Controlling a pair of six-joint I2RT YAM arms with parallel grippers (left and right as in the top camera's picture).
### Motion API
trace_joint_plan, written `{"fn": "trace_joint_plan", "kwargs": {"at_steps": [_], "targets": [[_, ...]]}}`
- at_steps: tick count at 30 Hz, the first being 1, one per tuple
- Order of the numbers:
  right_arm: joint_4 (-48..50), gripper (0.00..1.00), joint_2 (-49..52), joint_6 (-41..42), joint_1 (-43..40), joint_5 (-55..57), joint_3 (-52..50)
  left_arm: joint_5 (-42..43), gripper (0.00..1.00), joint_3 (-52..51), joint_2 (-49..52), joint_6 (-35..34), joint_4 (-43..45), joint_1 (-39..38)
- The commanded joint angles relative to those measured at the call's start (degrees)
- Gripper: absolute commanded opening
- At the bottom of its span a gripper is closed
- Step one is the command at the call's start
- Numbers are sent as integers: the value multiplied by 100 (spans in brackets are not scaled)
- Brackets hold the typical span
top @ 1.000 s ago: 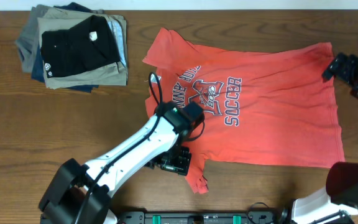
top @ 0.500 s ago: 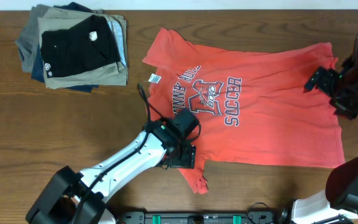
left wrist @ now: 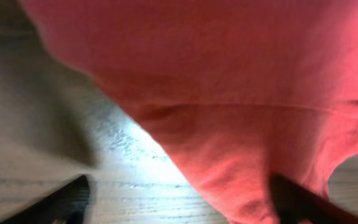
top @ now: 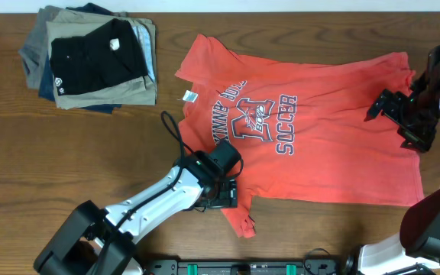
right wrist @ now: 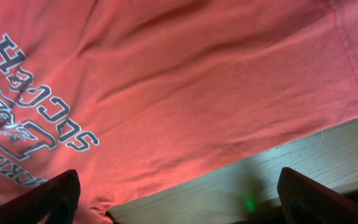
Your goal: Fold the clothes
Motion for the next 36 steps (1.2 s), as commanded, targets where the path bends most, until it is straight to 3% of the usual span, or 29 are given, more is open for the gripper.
{"fn": "trace_joint_plan", "kwargs": {"at_steps": [1,11,15,17,19,20,21,28,36], "targets": [[-2,99,-92,-105,111,-42,-87,-122,100,-35,133,-138,15,13],[-92,99,-92,-245,216,-42,-140,-105,89,-35,295,-133,35,13],[-92,99,-125,-197,240,-42,-146,-105,79,-35,339,-118,44,13],[-94,99,-195,-155,245,-42,-149,-103,58,-35,396,-111,63,13],[-118,99,-332,-155,262,-42,-149,-76,19,-35,450,-111,83,15],[-138,99,-407,-155,269,-42,-151,-59,9,-35,466,-103,94,15],[-177,99,-509,-155,269,-39,-151,-35,6,-35,466,-63,109,15],[-271,99,-1567,-155,267,24,-516,-11,6,-33,463,-2,103,15],[105,99,-2662,24,254,66,-1963,-127,6,11,-247,190,-385,107]]}}
